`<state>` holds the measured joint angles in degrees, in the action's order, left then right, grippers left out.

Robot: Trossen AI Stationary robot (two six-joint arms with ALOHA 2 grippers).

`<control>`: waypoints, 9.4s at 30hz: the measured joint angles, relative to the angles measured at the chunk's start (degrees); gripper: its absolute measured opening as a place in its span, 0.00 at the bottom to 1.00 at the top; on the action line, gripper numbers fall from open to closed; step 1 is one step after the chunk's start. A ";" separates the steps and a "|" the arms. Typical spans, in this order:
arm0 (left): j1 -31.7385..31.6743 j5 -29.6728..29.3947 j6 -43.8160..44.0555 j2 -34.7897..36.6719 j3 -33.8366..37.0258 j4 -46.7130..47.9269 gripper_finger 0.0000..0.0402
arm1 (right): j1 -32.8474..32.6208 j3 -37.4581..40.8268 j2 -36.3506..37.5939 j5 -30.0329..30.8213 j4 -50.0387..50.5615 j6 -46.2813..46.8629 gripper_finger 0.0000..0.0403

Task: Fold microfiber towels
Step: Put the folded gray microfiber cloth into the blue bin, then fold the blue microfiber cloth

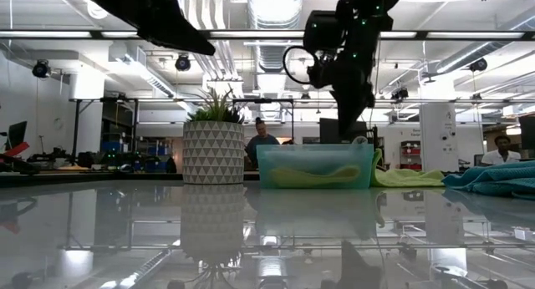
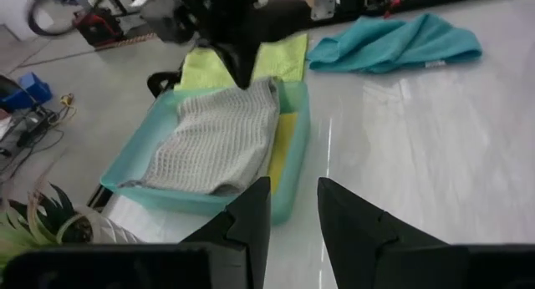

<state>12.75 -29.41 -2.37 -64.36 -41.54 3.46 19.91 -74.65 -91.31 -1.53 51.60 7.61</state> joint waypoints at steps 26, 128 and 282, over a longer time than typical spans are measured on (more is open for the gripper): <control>0.04 0.24 0.54 0.00 0.66 0.05 0.22 | -5.69 10.33 -0.74 4.52 -10.77 10.51 0.02; 1.69 4.66 2.07 -0.09 0.44 -12.35 0.22 | -37.53 12.26 18.16 3.17 -18.64 21.40 0.02; 23.06 0.98 20.63 -9.62 -15.06 20.07 0.00 | -23.75 8.27 -2.11 -12.24 -47.25 6.73 0.21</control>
<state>35.81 -28.43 18.26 -73.97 -56.59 23.53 -3.84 -66.38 -93.41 -13.78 4.35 14.34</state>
